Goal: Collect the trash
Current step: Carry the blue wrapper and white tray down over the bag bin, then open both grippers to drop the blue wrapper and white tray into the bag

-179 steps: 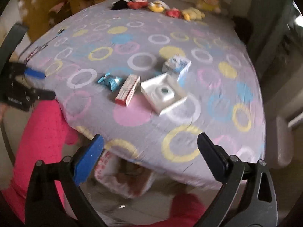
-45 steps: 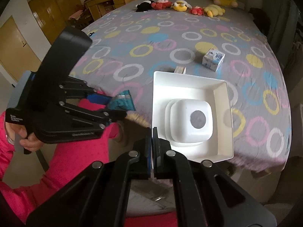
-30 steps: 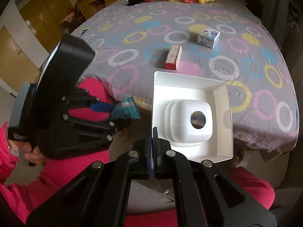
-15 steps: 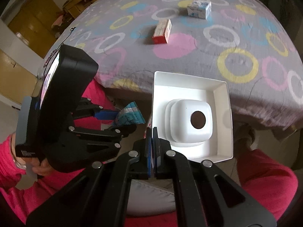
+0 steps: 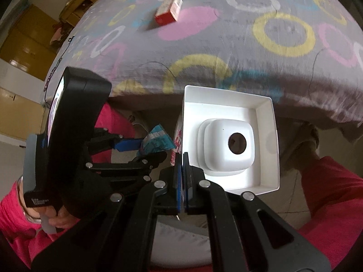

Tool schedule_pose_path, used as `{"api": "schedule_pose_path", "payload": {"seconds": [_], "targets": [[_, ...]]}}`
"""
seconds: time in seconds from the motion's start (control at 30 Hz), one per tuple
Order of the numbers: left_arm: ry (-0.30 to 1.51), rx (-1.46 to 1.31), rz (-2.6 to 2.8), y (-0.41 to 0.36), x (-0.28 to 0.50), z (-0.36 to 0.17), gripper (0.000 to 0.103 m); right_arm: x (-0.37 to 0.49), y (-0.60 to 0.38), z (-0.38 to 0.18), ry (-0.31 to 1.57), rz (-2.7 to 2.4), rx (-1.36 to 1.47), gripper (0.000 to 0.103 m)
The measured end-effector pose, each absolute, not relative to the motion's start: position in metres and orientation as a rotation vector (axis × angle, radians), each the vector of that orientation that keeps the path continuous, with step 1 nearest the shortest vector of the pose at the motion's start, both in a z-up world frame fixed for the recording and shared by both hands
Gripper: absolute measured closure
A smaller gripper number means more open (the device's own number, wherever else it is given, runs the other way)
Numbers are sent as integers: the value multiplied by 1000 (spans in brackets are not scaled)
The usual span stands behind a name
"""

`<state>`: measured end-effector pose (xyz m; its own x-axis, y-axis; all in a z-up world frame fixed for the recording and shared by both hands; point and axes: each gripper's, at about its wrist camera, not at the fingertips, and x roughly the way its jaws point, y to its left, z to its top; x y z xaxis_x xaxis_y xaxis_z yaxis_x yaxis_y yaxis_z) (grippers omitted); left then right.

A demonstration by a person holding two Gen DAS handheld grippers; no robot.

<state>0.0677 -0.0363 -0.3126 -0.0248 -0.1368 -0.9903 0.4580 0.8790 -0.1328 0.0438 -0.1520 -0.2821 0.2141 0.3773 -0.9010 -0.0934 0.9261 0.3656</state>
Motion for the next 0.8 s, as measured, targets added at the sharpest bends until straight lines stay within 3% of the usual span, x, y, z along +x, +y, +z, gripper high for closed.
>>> {"api": "schedule_pose_path", "payload": {"seconds": [0.8], "targets": [[1677,238,-450,-44,79,-376,71,74,-167,-364,1454,269,445,101]]}}
